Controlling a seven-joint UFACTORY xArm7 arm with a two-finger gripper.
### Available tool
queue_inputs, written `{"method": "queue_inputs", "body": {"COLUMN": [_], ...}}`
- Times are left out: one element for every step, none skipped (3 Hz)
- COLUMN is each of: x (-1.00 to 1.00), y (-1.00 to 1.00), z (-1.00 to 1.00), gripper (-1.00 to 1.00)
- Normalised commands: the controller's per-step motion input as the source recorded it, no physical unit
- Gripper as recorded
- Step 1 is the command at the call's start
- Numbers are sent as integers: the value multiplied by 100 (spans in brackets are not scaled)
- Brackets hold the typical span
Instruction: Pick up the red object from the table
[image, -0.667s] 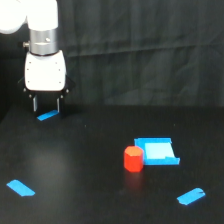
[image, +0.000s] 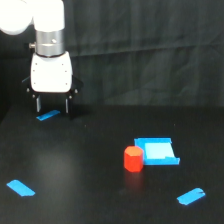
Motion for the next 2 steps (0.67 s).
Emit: {"method": "queue_inputs", "body": {"x": [59, 74], "y": [-39, -62], "z": [-6, -7], "gripper": [100, 100]}}
